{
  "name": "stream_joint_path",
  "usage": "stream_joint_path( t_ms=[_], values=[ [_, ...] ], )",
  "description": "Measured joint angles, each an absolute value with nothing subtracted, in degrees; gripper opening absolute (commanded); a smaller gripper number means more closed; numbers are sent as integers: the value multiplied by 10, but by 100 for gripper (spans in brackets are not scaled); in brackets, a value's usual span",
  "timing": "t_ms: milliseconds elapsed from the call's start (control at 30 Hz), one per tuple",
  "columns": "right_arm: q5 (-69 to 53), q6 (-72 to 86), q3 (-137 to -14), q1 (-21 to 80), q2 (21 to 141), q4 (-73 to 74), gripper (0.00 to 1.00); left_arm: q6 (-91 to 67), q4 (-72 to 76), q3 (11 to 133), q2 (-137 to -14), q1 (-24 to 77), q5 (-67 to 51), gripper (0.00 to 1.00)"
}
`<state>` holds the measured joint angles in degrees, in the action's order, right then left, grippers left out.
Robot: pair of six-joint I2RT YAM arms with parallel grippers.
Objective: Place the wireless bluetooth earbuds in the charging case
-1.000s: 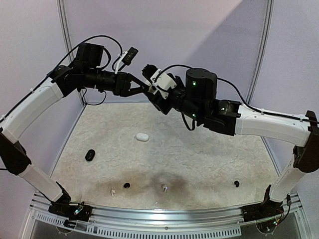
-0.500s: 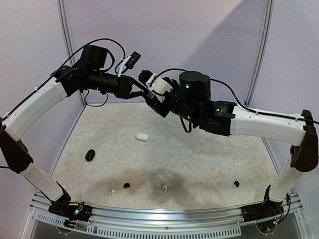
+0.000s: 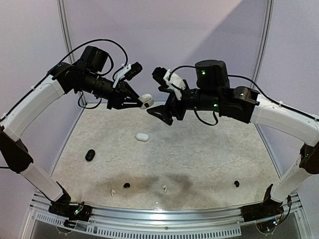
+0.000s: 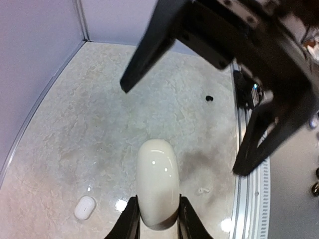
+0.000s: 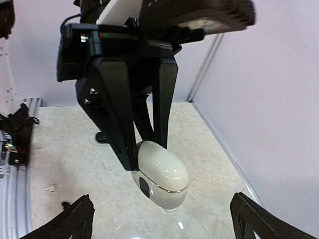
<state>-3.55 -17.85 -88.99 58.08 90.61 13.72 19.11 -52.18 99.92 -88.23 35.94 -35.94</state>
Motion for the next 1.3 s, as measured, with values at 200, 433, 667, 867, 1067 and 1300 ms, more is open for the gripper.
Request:
stream_joint_path(
  t_ms=[200,433,667,867,1067,1300],
  values=[
    [-188,-111,-890,538,882,165,66,310,-604,1013,-882,360,-394,0],
    [-286,-54,-920,524,925,168,60,361,-648,1020,-882,363,-417,0],
    [-336,-47,-933,524,961,170,47,366,-654,1021,-882,364,-420,0],
    [-352,-44,-934,524,968,171,22,366,-654,1021,-882,364,-420,0],
    [-362,-58,-948,524,976,189,10,352,-659,1021,-883,364,-420,15],
    [-353,-56,-952,524,977,187,0,316,-610,976,-864,357,-446,87]
  ],
)
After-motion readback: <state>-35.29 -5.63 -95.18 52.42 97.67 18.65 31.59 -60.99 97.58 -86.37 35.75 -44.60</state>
